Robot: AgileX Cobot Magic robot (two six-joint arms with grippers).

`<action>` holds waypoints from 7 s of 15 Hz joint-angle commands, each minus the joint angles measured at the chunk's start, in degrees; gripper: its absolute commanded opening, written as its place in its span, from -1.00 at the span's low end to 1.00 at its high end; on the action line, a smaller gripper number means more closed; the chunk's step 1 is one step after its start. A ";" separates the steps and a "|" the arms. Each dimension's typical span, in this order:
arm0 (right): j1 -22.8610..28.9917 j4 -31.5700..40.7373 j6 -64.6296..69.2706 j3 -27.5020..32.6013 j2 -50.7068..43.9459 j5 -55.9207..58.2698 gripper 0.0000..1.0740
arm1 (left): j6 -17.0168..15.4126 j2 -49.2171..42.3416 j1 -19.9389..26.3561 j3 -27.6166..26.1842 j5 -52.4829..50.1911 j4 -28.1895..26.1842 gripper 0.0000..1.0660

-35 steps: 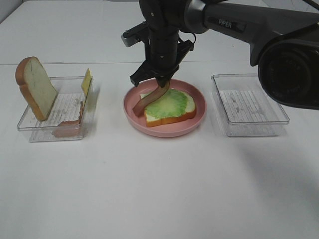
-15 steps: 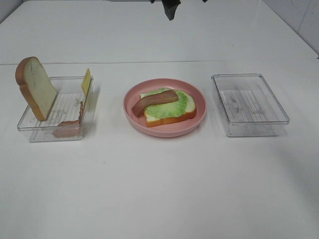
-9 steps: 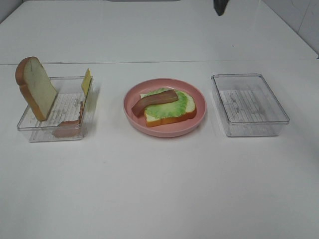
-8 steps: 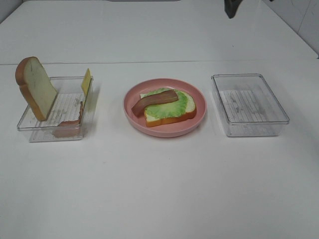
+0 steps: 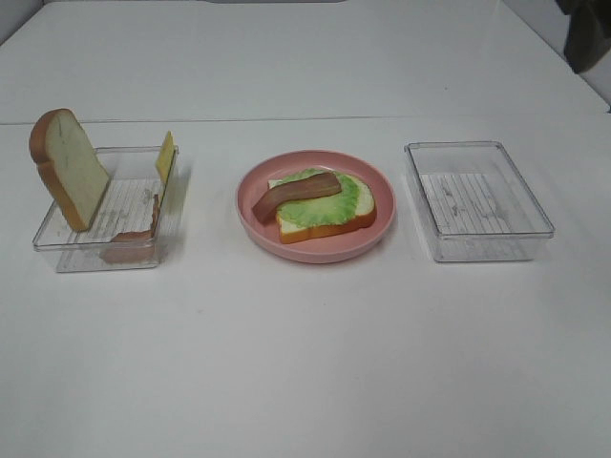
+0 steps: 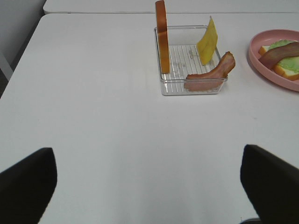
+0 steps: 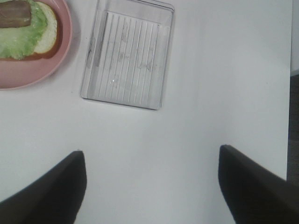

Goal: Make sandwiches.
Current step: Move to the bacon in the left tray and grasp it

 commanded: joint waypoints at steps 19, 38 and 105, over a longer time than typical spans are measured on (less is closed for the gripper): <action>-1.66 2.86 1.20 46.24 -53.86 4.81 0.43 | 0.06 -0.40 -0.23 0.06 -0.23 -0.11 0.87; -22.06 12.83 -10.83 52.65 -78.90 -6.93 0.58 | 0.06 -0.23 -0.23 0.06 -0.23 -0.11 0.87; -22.06 12.83 -10.83 52.65 -78.90 -6.93 0.58 | -30.19 117.46 -24.58 -67.27 9.40 6.59 0.87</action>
